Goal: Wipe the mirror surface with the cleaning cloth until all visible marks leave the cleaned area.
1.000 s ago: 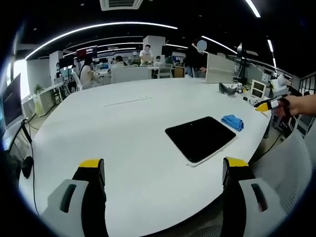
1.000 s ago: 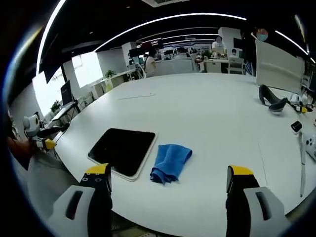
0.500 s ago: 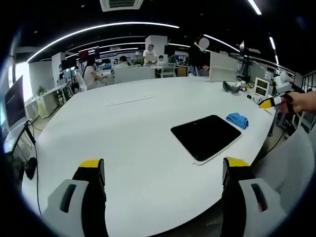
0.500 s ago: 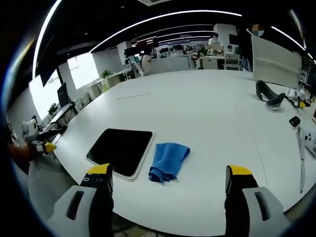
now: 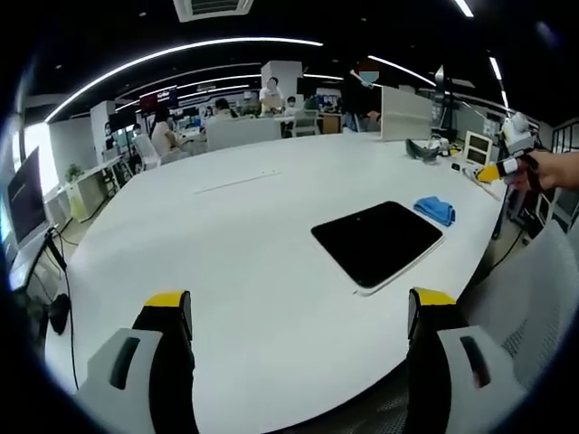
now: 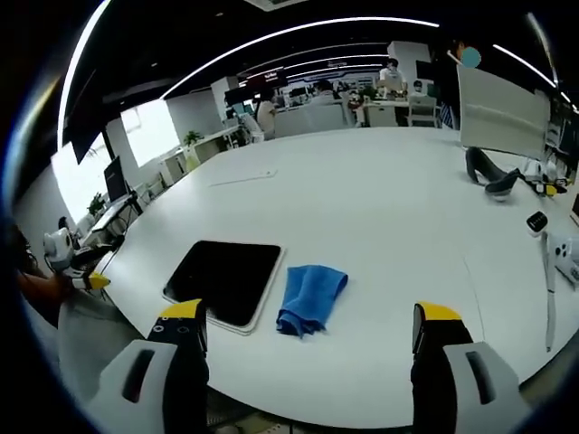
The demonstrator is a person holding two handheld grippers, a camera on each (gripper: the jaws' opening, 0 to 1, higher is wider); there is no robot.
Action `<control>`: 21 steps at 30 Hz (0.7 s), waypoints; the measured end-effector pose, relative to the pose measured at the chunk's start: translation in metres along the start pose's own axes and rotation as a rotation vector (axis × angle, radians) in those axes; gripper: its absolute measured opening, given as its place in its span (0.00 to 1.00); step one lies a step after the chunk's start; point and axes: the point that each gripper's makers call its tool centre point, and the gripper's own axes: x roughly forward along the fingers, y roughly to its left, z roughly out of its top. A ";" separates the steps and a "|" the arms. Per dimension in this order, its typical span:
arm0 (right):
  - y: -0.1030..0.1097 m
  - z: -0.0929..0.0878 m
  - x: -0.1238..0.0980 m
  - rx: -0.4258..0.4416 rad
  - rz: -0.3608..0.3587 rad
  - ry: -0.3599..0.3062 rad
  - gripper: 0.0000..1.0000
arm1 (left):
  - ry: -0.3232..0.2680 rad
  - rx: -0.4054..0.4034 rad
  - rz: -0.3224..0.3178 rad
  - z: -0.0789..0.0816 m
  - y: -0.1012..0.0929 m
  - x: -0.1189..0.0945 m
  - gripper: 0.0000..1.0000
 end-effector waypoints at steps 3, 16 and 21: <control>-0.002 0.007 -0.001 0.000 0.003 -0.002 0.92 | -0.005 -0.005 -0.001 0.002 0.000 -0.001 0.99; 0.016 0.042 0.018 -0.087 0.052 0.139 0.88 | -0.002 -0.009 -0.003 0.002 0.000 0.001 0.99; 0.014 0.041 0.030 -0.104 0.051 0.253 0.87 | 0.003 -0.006 -0.006 0.001 0.000 0.001 0.99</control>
